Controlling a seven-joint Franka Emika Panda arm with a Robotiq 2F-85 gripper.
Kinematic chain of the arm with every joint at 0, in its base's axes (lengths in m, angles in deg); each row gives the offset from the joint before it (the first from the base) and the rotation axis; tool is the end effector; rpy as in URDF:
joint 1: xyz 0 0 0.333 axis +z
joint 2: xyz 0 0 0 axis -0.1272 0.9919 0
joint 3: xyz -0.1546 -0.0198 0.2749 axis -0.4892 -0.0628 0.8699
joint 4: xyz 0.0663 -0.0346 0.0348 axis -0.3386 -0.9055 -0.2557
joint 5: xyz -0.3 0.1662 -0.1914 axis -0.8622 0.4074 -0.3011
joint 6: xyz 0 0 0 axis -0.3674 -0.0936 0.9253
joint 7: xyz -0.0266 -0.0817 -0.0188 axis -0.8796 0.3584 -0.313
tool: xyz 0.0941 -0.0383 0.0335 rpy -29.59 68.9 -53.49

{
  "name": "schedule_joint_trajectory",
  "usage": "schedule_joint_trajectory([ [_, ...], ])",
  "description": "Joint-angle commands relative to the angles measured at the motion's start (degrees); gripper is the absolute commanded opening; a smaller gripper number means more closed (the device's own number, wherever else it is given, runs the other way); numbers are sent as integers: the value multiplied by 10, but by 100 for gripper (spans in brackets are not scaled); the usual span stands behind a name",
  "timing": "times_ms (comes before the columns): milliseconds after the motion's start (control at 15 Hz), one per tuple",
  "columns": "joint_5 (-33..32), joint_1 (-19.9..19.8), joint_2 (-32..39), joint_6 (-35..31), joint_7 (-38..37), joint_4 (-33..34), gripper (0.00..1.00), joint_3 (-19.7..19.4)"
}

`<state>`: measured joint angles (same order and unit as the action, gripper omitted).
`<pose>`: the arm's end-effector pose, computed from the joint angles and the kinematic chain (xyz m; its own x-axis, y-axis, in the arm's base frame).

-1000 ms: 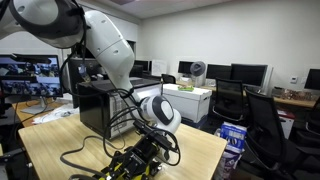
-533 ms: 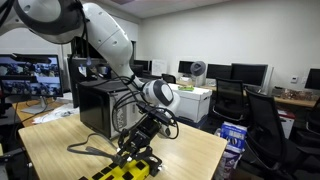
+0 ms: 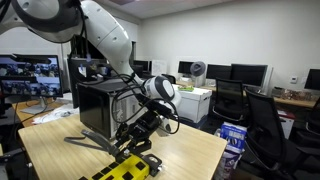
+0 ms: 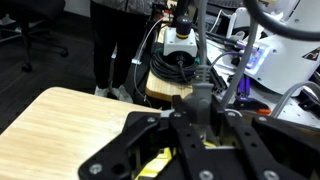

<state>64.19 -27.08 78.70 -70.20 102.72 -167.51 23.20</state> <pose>0.4852 -0.3071 0.1631 0.2827 0.2185 -0.9340 0.0703 -0.9758 -0.2070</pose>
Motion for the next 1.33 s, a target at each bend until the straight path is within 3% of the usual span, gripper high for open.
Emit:
schedule_joint_trajectory([
  [0,-41,-3,-10,26,-9,-22,8,-9],
  [400,-68,-27,-16,-38,-31,-89,8,-13],
  [800,-65,-38,-20,-155,-74,-156,8,-20],
  [1267,-51,-32,-25,-183,-96,-186,8,-18],
])
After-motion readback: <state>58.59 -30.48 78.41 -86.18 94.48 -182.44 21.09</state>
